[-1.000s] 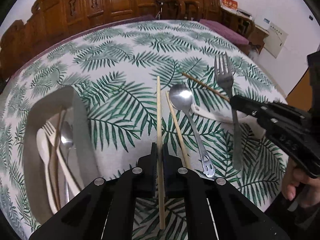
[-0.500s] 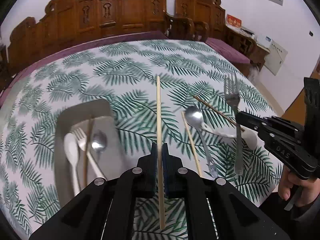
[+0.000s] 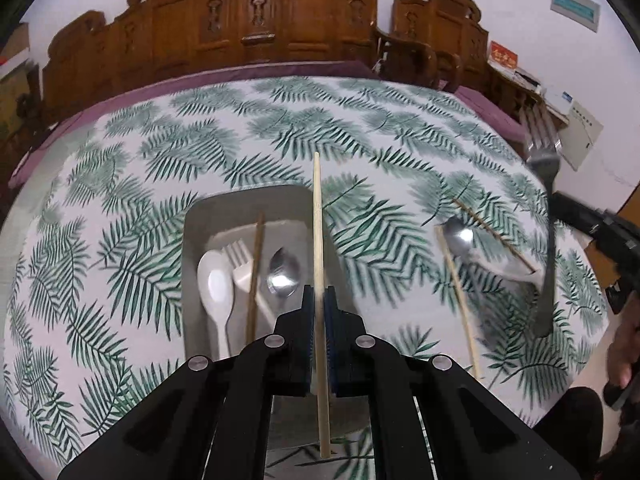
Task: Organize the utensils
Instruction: 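Carry the chopstick into the tray and open the left tool while the right tool carries the fork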
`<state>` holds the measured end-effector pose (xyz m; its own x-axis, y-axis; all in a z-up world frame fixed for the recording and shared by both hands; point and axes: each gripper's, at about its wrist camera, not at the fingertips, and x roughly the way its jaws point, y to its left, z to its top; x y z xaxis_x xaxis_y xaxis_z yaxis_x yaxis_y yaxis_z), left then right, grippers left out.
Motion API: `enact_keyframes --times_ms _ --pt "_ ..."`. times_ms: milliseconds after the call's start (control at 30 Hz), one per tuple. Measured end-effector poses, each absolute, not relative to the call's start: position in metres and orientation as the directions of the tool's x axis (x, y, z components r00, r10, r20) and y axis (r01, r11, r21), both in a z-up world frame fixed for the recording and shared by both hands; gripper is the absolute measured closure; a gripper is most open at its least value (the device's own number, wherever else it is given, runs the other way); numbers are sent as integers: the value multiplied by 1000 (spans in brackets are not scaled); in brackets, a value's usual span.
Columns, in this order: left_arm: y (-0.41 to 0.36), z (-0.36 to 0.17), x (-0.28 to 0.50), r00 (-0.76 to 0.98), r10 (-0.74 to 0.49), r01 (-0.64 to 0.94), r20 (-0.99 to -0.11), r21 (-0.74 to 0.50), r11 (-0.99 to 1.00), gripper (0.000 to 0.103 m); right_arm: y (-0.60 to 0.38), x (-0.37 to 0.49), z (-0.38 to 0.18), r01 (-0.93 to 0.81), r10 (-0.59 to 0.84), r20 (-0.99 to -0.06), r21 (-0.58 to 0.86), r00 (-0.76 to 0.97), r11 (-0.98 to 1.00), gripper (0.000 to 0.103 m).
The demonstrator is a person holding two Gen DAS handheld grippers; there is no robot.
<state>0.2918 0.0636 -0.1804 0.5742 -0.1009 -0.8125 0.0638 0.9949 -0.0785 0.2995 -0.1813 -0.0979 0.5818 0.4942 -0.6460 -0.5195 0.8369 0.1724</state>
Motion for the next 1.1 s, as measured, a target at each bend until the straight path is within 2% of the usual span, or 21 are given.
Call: enact_keyframes --times_ms 233,500,1100 --pt "72 -211 304 519 -87 36 -850 -80 996 99 -162 301 -96 -541 490 -658 146 572 828 100" --pt "72 -216 312 504 -80 32 -860 -74 997 99 -152 300 -96 -551 485 -671 134 561 824 100" --pt "107 -164 264 590 -79 15 -804 -87 996 97 -92 289 -82 -616 529 -664 129 528 777 100"
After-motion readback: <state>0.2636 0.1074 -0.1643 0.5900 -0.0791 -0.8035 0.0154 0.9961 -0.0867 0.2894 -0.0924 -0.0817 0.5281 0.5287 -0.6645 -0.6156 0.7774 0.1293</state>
